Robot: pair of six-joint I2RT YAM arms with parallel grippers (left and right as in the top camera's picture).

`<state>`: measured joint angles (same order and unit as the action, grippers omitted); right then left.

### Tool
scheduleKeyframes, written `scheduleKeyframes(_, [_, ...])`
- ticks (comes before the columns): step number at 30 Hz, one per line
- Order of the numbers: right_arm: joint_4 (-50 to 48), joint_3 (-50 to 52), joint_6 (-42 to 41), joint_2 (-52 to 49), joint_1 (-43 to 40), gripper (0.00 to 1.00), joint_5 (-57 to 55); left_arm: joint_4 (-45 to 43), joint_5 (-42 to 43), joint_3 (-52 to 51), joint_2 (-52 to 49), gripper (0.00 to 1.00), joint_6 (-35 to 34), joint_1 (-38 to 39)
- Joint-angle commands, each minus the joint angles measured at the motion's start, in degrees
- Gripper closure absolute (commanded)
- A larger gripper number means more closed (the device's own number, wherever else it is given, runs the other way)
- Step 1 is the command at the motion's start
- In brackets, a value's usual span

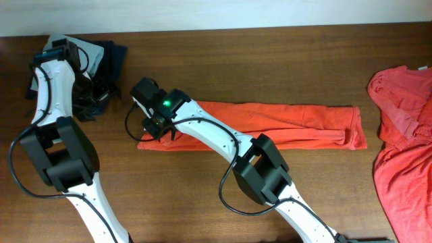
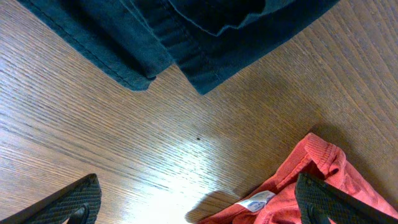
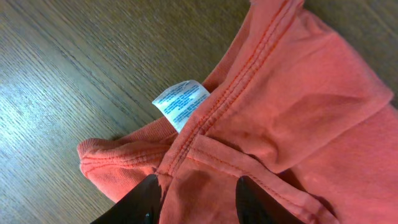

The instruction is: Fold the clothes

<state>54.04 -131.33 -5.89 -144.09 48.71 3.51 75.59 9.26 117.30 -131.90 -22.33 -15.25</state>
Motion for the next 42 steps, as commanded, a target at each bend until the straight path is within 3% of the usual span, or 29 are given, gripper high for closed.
scheduleKeyframes(1, [-0.15, 0.31, -0.59, -1.66, 0.92, 0.55, -0.96, 0.02, 0.42, 0.72, 0.37, 0.01, -0.37, -0.04])
scheduleKeyframes(18, [-1.29, 1.53, -0.59, -2.03, 1.2, 0.57, -1.44, 0.02, 0.42, 0.72, 0.37, 0.01, -0.37, -0.04])
scheduleKeyframes(24, [-1.16, 1.53, -0.57, -2.03, 1.2, 0.71, -1.44, 0.02, 0.42, 0.72, 0.37, 0.01, -0.37, -0.04])
scheduleKeyframes(32, [-1.66, 1.38, -0.57, -1.86, 1.16, 0.82, -1.44, 0.02, 0.42, 0.72, 0.37, 0.01, -0.37, -0.04])
scheduleKeyframes(42, [-1.6, 0.87, -1.57, -0.28, 1.16, 0.87, -5.66, 0.02, 0.42, 0.72, 0.37, 0.01, -0.37, -0.04])
